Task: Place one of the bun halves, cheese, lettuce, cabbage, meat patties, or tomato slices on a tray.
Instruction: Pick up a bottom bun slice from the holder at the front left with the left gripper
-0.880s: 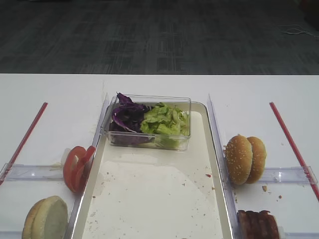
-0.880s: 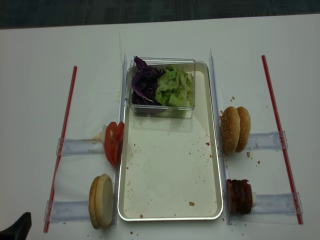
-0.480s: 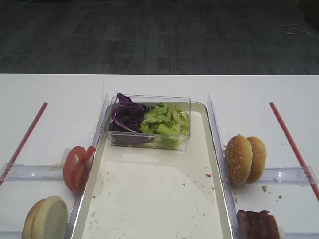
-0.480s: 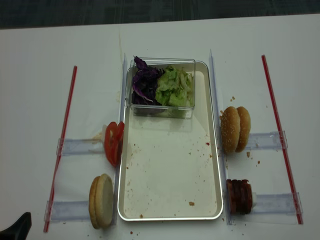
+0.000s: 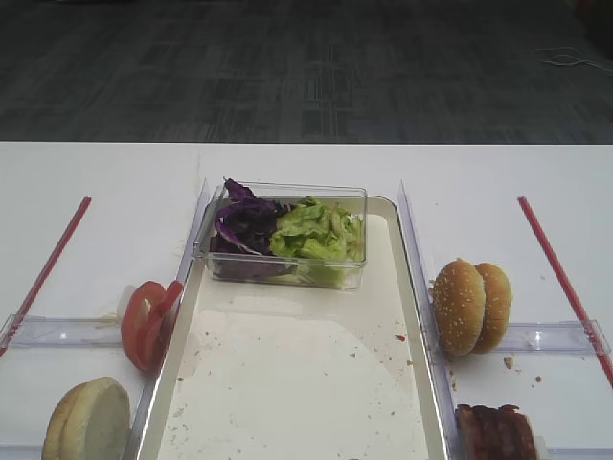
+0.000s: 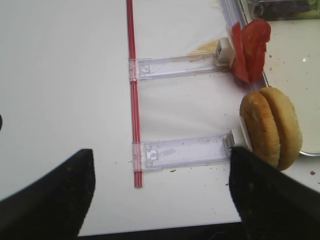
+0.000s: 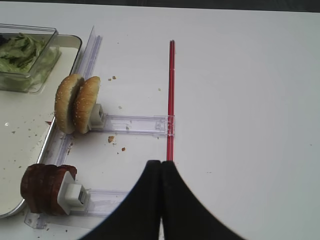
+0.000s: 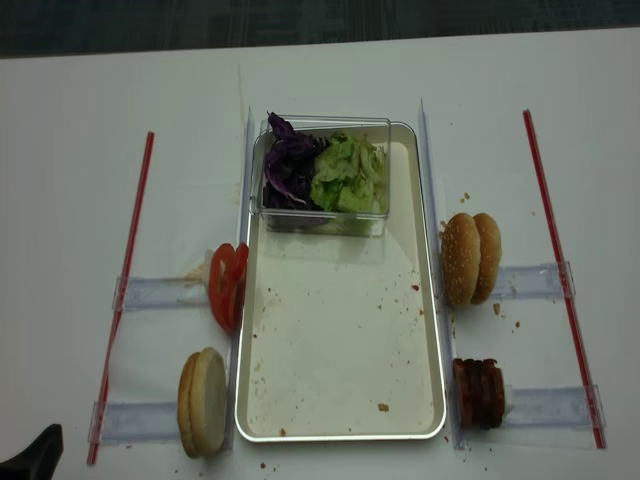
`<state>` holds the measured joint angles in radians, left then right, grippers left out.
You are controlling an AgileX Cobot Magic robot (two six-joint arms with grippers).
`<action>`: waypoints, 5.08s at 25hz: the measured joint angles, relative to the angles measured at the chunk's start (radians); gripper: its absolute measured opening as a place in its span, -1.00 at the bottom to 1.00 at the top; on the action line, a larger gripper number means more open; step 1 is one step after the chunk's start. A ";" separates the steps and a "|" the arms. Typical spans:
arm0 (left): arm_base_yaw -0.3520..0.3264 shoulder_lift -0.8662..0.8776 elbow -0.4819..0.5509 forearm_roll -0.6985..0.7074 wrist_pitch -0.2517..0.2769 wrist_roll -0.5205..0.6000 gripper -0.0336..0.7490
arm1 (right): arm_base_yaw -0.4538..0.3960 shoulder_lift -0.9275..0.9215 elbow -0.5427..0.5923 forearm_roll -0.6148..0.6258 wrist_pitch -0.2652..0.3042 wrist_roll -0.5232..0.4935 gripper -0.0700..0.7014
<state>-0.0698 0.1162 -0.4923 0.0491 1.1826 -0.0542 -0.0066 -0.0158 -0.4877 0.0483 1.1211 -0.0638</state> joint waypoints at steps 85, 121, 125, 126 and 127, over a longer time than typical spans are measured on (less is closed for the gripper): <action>-0.605 1.149 -0.336 -0.049 -0.122 -0.634 0.47 | 0.000 0.000 0.000 0.000 -0.003 0.004 0.00; -0.605 1.270 -0.338 -0.077 -0.184 -0.586 0.37 | 0.000 0.000 0.000 0.000 -0.003 0.004 0.00; -0.605 1.271 -0.338 -0.071 -0.184 -0.586 0.33 | 0.000 0.000 0.000 0.000 -0.003 0.004 0.00; -0.605 1.271 -0.338 -0.067 -0.184 -0.586 0.32 | 0.000 0.000 0.000 0.000 -0.003 0.004 0.00; -0.605 1.271 -0.338 -0.062 -0.182 -0.586 0.31 | 0.000 0.000 0.000 0.000 -0.003 0.004 0.00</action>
<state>-0.6753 1.3868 -0.8307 -0.0129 1.0004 -0.6403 -0.0066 -0.0158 -0.4877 0.0483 1.1176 -0.0599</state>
